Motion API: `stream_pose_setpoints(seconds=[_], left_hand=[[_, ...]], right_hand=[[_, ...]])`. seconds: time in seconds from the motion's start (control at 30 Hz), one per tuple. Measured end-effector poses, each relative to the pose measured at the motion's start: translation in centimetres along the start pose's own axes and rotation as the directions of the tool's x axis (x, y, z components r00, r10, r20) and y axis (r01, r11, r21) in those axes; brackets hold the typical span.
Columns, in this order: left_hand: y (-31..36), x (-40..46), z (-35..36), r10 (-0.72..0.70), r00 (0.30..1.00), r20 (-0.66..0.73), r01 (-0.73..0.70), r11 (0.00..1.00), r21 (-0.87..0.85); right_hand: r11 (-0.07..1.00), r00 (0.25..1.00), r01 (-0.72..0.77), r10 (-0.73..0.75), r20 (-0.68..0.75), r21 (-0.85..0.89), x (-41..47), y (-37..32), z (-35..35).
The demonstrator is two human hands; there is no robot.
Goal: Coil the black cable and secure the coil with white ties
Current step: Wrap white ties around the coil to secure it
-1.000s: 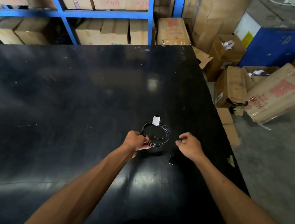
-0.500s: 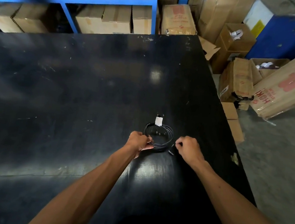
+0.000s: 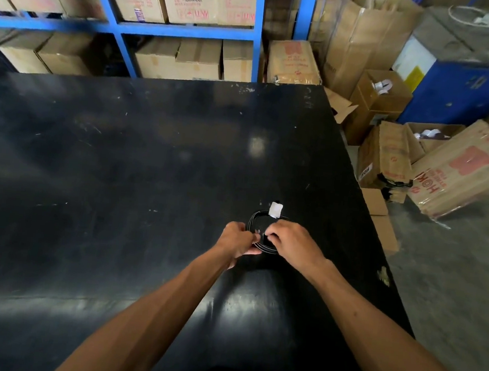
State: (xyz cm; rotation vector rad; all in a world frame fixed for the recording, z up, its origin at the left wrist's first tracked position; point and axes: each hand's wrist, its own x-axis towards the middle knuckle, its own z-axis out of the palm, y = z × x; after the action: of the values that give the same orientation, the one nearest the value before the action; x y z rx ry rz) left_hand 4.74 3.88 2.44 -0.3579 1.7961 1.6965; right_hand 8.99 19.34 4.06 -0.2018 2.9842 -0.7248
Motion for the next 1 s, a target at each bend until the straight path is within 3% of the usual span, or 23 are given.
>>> stream_pose_setpoints(seconds=[0.1, 0.3, 0.43, 0.5, 0.63, 0.73, 0.87, 1.0], left_hand=[[0.0, -0.4, -0.6, 0.001, 0.999, 0.043, -0.003, 0.999, 0.043], [0.7, -0.7, -1.0, 0.004, 0.996, 0.089, -0.004, 1.0, 0.008], [1.5, -0.8, -0.8, 0.012, 0.995, 0.102, -0.009, 1.0, -0.023], [1.9, -0.9, -0.9, 0.005, 0.993, 0.12, 0.0, 0.999, -0.047], [2.4, -1.1, -0.5, 0.015, 0.986, 0.164, -0.005, 0.998, -0.062], [2.7, -1.3, -0.2, 0.019, 0.982, 0.186, -0.01, 0.999, -0.049], [2.6, -1.4, -0.5, 0.04, 0.985, 0.17, -0.036, 0.999, -0.026], [2.4, -1.3, -0.8, 0.026, 0.989, 0.148, -0.023, 0.999, -0.026]], right_hand=[[0.999, 0.996, -0.022, 0.024, 0.086, -0.025, 0.2, -0.1, -0.7], [0.987, 0.998, 0.045, -0.036, 0.06, -0.154, 0.5, -1.0, -1.8], [0.993, 0.987, 0.042, -0.024, 0.156, -0.113, 0.4, -1.4, -2.4], [0.983, 0.983, 0.05, -0.017, 0.181, -0.175, 0.5, -1.6, -2.7], [0.893, 0.999, 0.037, -0.024, 0.034, -0.449, 0.7, -2.1, -2.5], [0.858, 1.0, -0.012, 0.009, -0.008, -0.514, 0.8, -2.1, -2.4], [0.907, 0.995, 0.018, 0.026, 0.099, -0.42, 0.8, -1.7, -2.7], [0.989, 0.969, 0.012, 0.026, 0.248, -0.148, 0.9, -0.9, -3.4]])
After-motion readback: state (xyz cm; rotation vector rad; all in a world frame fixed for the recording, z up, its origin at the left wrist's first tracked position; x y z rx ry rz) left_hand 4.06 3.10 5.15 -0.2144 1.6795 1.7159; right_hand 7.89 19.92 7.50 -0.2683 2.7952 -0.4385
